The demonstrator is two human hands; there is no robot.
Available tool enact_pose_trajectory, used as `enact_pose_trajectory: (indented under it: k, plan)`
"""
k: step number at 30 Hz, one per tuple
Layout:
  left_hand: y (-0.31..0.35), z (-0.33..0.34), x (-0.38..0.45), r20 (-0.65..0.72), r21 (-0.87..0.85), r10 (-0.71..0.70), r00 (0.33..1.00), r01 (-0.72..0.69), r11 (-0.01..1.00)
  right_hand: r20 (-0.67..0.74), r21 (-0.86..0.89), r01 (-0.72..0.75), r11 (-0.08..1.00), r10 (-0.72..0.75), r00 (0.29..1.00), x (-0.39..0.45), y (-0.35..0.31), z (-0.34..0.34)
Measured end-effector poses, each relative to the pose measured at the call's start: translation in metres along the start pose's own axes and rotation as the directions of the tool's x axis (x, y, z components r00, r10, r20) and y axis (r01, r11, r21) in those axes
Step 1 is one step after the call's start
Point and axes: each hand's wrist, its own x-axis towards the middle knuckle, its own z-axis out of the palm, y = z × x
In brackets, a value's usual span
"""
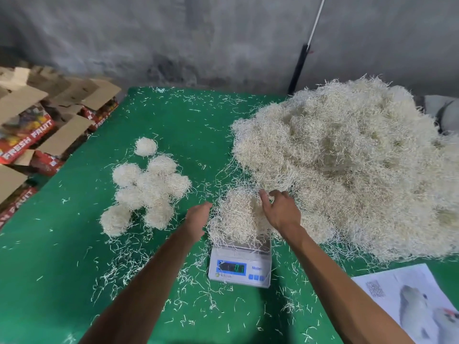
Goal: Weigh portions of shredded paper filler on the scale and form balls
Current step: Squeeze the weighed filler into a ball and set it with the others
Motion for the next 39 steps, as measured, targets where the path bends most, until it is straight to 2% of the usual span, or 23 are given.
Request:
enact_pose_trajectory:
  k: [6,15,26,28,32,34,36,39]
  plan:
    - [-0.007,0.003,0.001,0.012,0.088,0.174,0.985,-0.174,0.981,0.080,0.023,-0.019,1.000,0.018,0.997,-0.002,0.005,0.013]
    - [-0.007,0.000,0.003,0.013,0.157,0.231,0.973,-0.230,0.960,0.088,0.030,-0.008,1.000,0.006,0.996,-0.004,0.008,0.023]
    - [-0.008,0.001,0.009,0.009,0.189,0.226,0.974,-0.224,0.956,0.081,0.046,-0.010,0.999,0.006,0.997,0.005,0.009,0.033]
    - [-0.009,0.004,0.009,0.013,0.191,0.176,0.984,-0.176,0.966,0.113,0.073,0.027,0.997,-0.035,0.993,0.001,0.005,0.036]
    - [-0.015,0.014,0.008,0.152,0.185,0.104,0.983,-0.132,0.974,0.257,0.109,0.126,0.986,-0.151,0.955,-0.014,-0.014,0.058]
    - [-0.015,0.019,0.006,0.189,0.101,0.047,0.981,-0.067,0.993,0.310,0.167,0.135,0.977,-0.182,0.933,-0.021,-0.023,0.073]
    - [-0.018,0.019,0.004,0.200,0.002,0.046,0.979,-0.047,0.999,0.316,0.332,0.071,0.941,-0.181,0.931,-0.023,-0.027,0.081]
    - [-0.020,0.011,0.009,0.074,-0.151,0.122,0.990,-0.110,0.982,0.338,0.569,-0.092,0.817,-0.129,0.932,-0.017,-0.028,0.070]
